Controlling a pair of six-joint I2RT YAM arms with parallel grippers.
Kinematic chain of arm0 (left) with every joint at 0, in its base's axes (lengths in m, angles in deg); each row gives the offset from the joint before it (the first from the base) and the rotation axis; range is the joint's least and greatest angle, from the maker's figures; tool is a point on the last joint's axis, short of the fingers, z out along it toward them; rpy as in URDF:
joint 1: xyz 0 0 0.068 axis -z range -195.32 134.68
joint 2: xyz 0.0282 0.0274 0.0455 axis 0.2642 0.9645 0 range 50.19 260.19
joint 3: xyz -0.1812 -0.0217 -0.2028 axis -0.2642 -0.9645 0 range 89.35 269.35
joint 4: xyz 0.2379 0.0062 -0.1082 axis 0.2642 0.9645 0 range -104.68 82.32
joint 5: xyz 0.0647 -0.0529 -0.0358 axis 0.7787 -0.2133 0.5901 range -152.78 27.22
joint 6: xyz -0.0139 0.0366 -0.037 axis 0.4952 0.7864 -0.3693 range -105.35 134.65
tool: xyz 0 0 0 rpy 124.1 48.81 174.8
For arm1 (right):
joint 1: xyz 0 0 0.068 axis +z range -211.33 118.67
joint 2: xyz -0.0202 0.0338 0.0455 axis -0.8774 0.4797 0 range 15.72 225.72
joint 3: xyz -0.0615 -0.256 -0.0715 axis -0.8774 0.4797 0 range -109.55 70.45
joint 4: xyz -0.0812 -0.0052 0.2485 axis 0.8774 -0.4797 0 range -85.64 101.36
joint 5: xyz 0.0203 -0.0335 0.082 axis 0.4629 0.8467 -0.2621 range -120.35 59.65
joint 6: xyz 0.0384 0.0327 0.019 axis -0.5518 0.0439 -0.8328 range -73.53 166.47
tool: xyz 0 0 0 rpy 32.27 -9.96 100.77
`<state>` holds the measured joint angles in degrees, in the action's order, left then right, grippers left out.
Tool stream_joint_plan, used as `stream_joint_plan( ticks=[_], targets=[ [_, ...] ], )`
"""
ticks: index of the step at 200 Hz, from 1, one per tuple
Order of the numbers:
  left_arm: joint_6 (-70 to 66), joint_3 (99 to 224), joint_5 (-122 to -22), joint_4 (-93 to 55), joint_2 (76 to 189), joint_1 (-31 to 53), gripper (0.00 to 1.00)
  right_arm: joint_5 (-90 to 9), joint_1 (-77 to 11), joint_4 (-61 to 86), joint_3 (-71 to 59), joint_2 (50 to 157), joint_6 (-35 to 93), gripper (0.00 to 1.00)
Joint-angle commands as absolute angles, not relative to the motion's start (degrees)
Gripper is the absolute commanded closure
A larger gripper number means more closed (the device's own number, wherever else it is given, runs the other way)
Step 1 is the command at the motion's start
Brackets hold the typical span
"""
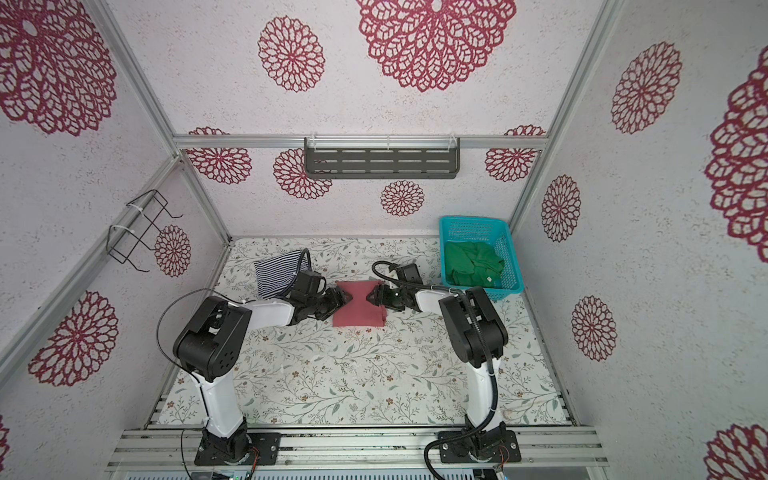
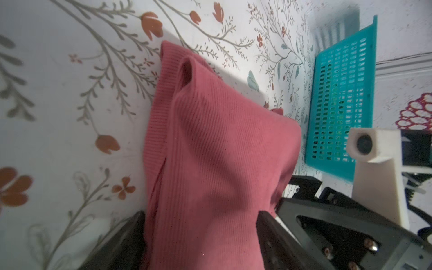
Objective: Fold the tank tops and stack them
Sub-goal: 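Grasp the folded pink top's sides with both grippers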
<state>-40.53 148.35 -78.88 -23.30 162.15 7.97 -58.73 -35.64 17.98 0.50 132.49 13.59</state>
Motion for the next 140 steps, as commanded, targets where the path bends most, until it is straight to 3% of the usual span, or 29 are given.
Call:
stream_joint_plan(
  ticks=[1,26,54,77,112,125,140],
  targets=[
    [-41.9,146.3,-76.1,-19.6,166.7,8.8,0.31,-59.5,-34.5,18.1,1.4,134.7,11.8,0.30],
    [-41.4,147.2,-75.5,-19.5,167.6,9.0,0.46,-59.6,-34.0,18.2,0.7,135.6,11.6,0.32],
    [-40.4,149.3,-75.0,-18.4,168.1,9.3,0.62,-61.0,-33.5,18.7,-1.0,137.4,10.5,0.43],
    [-39.0,151.5,-75.1,-17.1,168.6,9.5,0.74,-62.8,-32.8,20.1,-1.9,138.7,9.2,0.58],
    [-34.9,155.7,-74.7,-12.6,168.2,9.2,1.00,-65.1,-32.3,23.7,-3.6,140.6,7.3,0.90],
    [-33.0,157.8,-74.8,-11.1,168.0,8.8,1.00,-65.7,-32.3,24.9,-4.7,141.2,6.8,1.00],
    [-30.2,160.5,-74.7,-9.9,167.8,8.5,1.00,-66.1,-32.3,26.5,-6.4,141.9,6.2,1.00]
  ],
)
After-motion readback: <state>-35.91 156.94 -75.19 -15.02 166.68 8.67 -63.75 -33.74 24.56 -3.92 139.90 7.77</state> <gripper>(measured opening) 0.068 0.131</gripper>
